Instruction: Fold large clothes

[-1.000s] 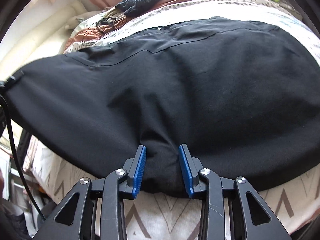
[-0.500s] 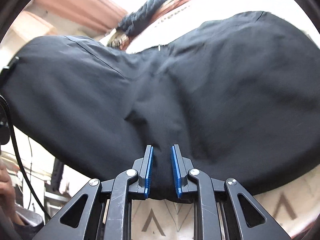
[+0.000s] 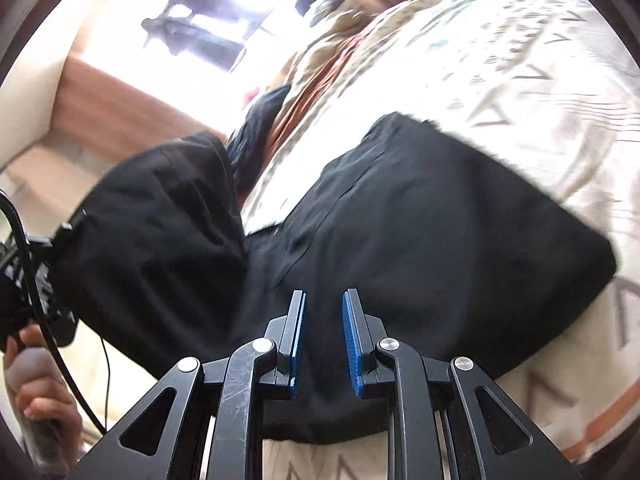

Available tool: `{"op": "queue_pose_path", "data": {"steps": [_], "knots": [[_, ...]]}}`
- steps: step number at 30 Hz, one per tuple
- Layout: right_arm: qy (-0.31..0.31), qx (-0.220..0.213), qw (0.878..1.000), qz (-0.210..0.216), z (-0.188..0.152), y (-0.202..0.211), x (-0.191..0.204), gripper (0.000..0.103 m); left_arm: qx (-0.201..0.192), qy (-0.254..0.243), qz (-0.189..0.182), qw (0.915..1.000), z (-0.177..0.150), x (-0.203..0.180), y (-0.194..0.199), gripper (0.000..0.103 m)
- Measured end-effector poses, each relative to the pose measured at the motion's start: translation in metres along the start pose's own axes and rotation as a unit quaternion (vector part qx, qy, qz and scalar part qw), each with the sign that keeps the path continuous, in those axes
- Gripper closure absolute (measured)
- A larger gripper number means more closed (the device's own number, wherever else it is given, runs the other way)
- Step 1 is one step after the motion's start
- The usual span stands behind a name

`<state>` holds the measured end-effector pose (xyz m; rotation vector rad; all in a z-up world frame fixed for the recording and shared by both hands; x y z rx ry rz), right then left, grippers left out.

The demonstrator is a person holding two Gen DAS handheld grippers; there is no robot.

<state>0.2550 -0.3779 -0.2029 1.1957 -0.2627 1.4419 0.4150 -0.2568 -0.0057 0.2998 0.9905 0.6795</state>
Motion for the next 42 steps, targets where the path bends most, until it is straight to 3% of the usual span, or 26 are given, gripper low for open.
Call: {"op": "queue_pose_path", "data": {"steps": [8, 15, 17, 19, 20, 22, 23, 29, 37, 42], "knots": [[-0.056, -0.020, 0.998, 0.001, 0.014, 0.024, -0.038, 0.083, 0.057, -0.017, 0.019, 0.9980, -0.012, -0.015, -0.078, 0.091], [-0.093, -0.061, 0.994, -0.008, 0.030, 0.049, -0.067, 0.083, 0.111, -0.037, 0.018, 0.9930, -0.044, -0.031, -0.128, 0.091], [-0.104, -0.069, 0.992, -0.016, 0.037, 0.047, -0.074, 0.083, 0.123, -0.053, 0.023, 0.9907, -0.054, -0.037, -0.136, 0.084], [-0.110, -0.071, 0.991, -0.020, 0.038, 0.049, -0.080, 0.082, 0.135, -0.064, 0.017, 0.9886, -0.061, -0.039, -0.141, 0.062], [-0.113, -0.071, 0.991, -0.022, 0.039, 0.050, -0.083, 0.078, 0.141, -0.066, 0.008, 0.9878, -0.064, -0.039, -0.141, 0.055], [-0.122, -0.073, 0.990, -0.025, 0.042, 0.048, -0.089, 0.051, 0.136, -0.069, -0.014, 0.9881, -0.067, -0.040, -0.137, 0.038], [-0.126, -0.075, 0.989, -0.022, 0.043, 0.048, -0.091, 0.050, 0.130, -0.074, -0.015, 0.9887, -0.068, -0.040, -0.131, 0.036], [-0.104, -0.073, 0.992, -0.017, 0.047, 0.040, -0.080, 0.049, 0.088, -0.089, 0.026, 0.9918, -0.062, -0.007, -0.090, 0.032], [-0.081, -0.063, 0.995, -0.006, 0.050, 0.025, -0.064, 0.049, 0.053, -0.048, 0.114, 0.9910, -0.037, 0.079, -0.048, 0.032], [-0.077, -0.085, 0.993, 0.002, 0.051, 0.030, -0.058, 0.049, 0.051, -0.008, 0.160, 0.9857, -0.046, 0.133, -0.031, 0.032]]}}
Point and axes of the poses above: each gripper's, at about its wrist camera, not at the fingertips, and y roughly against the way its jaws point, x to its left, z to its top, the point moved 6 cm from there along -y, roughly the way its jaws point, and after that the axes turned 2 degrees about x, right-handed, at the moved point
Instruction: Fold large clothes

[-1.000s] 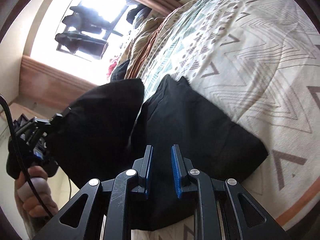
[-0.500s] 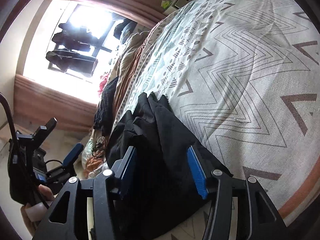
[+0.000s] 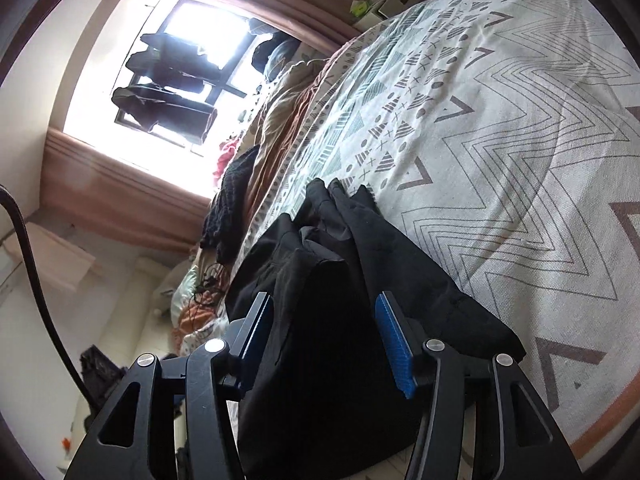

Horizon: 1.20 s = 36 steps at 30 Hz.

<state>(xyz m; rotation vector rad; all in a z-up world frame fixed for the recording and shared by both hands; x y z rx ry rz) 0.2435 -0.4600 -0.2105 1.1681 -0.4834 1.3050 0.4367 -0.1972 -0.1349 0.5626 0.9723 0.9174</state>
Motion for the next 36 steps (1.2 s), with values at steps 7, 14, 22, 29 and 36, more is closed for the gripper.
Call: {"op": "queue_pose_path", "data": {"steps": [7, 14, 22, 29, 36], "knots": [[0.001, 0.011, 1.000, 0.004, -0.001, -0.015, 0.007, 0.021, 0.046, 0.015, 0.037, 0.9982, -0.039, 0.031, -0.031, 0.032], [-0.019, 0.028, 0.999, 0.000, 0.001, -0.028, -0.012, 0.092, 0.071, 0.015, 0.009, 0.9973, -0.057, 0.016, -0.043, 0.035], [-0.073, 0.016, 0.997, -0.006, -0.003, -0.006, -0.047, 0.094, 0.072, -0.025, 0.015, 0.9970, -0.071, -0.017, -0.039, 0.035], [-0.086, 0.018, 0.996, -0.025, -0.010, 0.004, -0.058, 0.094, 0.081, -0.055, 0.036, 0.9946, -0.096, -0.027, -0.045, 0.036], [-0.078, 0.058, 0.995, -0.034, -0.002, 0.005, -0.063, 0.071, 0.088, -0.018, 0.017, 0.9958, -0.094, -0.020, -0.038, 0.036]]}}
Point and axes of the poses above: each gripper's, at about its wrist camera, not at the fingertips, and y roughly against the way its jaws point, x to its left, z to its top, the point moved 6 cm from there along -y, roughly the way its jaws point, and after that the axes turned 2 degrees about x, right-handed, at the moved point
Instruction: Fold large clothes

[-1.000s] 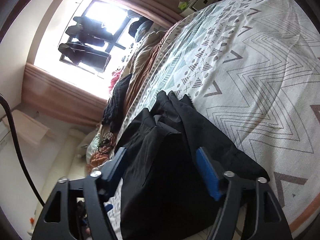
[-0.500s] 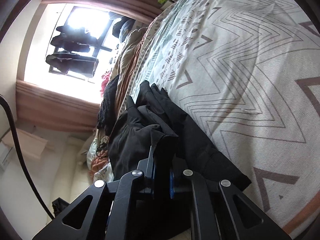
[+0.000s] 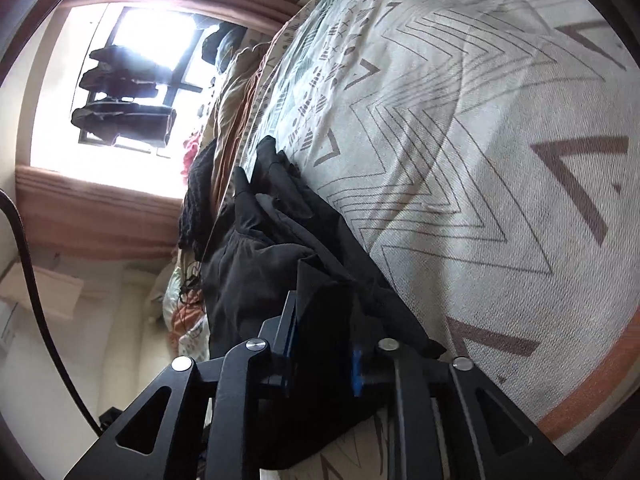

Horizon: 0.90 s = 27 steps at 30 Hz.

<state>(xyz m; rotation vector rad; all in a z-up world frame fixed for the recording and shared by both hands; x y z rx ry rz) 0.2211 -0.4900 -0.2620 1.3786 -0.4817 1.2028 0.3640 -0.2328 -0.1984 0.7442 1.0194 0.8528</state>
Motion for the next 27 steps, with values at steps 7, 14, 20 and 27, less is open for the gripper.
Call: {"op": "queue_pose_path", "data": {"steps": [7, 14, 20, 27], "knots": [[0.086, 0.015, 0.995, -0.057, 0.034, 0.020, 0.015, 0.038, -0.027, 0.023, -0.006, 0.9993, 0.021, 0.016, 0.012, 0.035], [0.170, 0.106, 0.978, -0.064, 0.053, 0.000, 0.037, 0.031, -0.049, 0.042, -0.009, 0.9979, 0.046, 0.032, 0.015, 0.035], [0.206, 0.186, 0.960, -0.045, 0.058, -0.031, 0.047, 0.021, -0.050, 0.056, -0.005, 0.9972, 0.065, 0.047, 0.006, 0.035], [0.220, 0.244, 0.944, -0.037, 0.085, -0.069, 0.043, 0.021, -0.048, 0.061, -0.013, 0.9969, 0.087, 0.059, -0.013, 0.035]]}}
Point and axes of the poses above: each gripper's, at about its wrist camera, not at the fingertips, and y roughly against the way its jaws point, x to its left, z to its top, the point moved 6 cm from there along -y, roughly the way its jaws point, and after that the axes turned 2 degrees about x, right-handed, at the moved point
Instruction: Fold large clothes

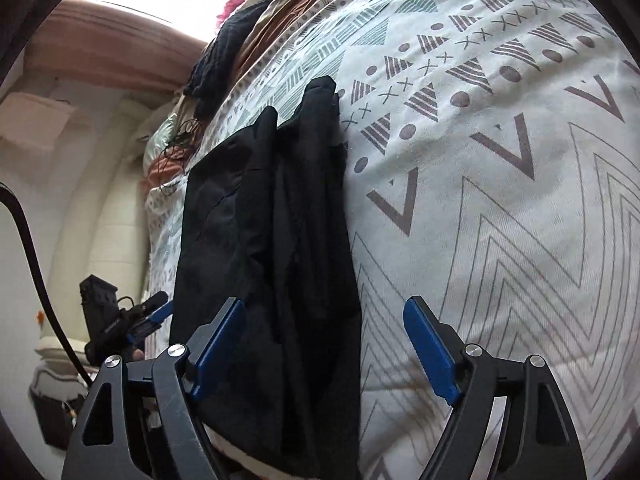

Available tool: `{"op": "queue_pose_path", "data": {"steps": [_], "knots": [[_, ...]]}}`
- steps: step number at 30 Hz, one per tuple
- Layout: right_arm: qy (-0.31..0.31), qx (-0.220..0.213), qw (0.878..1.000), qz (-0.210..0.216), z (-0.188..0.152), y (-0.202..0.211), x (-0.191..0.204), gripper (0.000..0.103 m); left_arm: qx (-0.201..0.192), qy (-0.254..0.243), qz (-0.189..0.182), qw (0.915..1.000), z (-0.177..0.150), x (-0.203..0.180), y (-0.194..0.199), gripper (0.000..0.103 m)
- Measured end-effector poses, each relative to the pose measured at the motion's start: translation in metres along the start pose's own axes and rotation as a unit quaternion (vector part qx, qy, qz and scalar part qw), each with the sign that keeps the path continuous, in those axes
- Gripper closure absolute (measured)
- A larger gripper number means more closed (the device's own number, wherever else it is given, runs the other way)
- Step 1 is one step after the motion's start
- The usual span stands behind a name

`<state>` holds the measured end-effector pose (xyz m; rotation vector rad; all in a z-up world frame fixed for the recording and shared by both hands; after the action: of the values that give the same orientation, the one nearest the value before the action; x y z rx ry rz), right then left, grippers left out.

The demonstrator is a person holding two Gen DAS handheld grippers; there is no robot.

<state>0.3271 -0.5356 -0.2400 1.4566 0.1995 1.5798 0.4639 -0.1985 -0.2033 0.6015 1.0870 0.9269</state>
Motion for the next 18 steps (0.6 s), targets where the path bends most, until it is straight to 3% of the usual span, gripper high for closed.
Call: {"op": "queue_pose_path", "data": {"steps": [8, 13, 18], "knots": [[0.006, 0.050, 0.998, 0.048, 0.039, -0.042, 0.001, 0.022, 0.001, -0.002, -0.008, 1.0000, 0.033, 0.002, -0.028, 0.035], [0.003, 0.083, 0.993, 0.084, 0.061, -0.071, 0.010, 0.030, -0.009, -0.005, 0.001, 0.9999, 0.052, 0.001, -0.038, 0.035], [0.002, 0.103, 0.988, 0.115, 0.080, -0.093, 0.019, 0.030, -0.007, -0.004, -0.001, 1.0000, 0.065, -0.001, -0.051, 0.035]]}}
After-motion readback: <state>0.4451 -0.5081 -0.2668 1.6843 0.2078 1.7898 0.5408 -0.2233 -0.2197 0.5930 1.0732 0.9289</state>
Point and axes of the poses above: each gripper's, at about its wrist camera, not at the fingertips, and y roughly against the way its jaws point, x to its left, z to its top, the point moved 6 cm from there along -y, roughly the way its jaws point, and after that the axes turned 2 degrees about x, right-handed, at the moved point
